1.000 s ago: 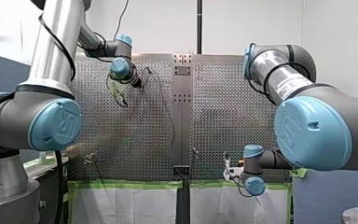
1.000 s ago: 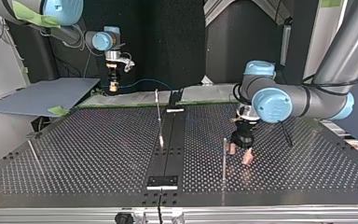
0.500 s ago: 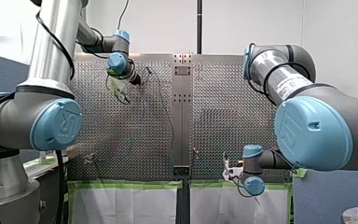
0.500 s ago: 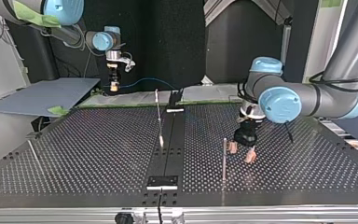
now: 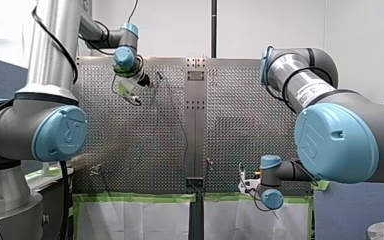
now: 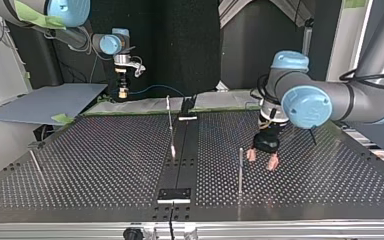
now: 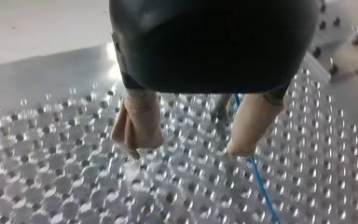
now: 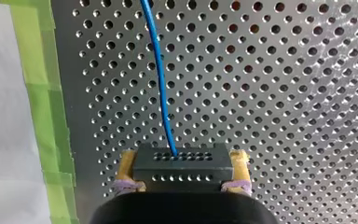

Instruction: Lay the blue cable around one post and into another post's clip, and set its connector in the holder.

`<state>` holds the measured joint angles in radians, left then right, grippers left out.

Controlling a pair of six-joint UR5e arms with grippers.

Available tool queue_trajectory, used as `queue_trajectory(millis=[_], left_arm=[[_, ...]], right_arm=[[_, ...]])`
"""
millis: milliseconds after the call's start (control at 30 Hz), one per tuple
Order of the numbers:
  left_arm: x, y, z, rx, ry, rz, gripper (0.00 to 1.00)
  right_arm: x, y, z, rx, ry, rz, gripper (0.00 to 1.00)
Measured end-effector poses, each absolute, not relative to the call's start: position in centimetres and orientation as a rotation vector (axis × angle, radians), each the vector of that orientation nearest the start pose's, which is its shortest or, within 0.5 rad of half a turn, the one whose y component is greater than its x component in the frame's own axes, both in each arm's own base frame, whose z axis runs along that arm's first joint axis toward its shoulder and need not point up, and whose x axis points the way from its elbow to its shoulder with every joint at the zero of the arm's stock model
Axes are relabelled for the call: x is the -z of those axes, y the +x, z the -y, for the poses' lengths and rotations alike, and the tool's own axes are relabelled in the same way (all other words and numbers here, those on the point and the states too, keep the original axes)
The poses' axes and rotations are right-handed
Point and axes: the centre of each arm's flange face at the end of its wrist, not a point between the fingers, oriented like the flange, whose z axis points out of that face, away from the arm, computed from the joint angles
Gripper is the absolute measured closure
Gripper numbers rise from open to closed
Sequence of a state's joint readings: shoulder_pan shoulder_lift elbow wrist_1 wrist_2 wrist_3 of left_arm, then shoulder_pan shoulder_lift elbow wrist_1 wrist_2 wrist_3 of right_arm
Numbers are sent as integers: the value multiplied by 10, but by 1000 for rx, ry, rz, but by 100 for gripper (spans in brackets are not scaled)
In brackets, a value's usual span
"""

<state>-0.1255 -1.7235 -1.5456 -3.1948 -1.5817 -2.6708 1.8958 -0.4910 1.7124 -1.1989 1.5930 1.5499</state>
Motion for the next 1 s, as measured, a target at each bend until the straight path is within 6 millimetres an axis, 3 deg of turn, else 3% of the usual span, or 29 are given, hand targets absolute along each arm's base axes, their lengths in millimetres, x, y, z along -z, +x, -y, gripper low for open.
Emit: queue_trajectory(millis=[267,700,1000], left_arm=[[-431,497,199,908,-913,-1620,0],[-481,448,180,711,-887,-1596,0],[-506,433,175,621,-826,-1562,0]], right_arm=[[107,320,534,-1399,1458,1039,100],[107,323,531,-1398,1470,1037,100],[106,326,533,-1400,1477,1040,100]])
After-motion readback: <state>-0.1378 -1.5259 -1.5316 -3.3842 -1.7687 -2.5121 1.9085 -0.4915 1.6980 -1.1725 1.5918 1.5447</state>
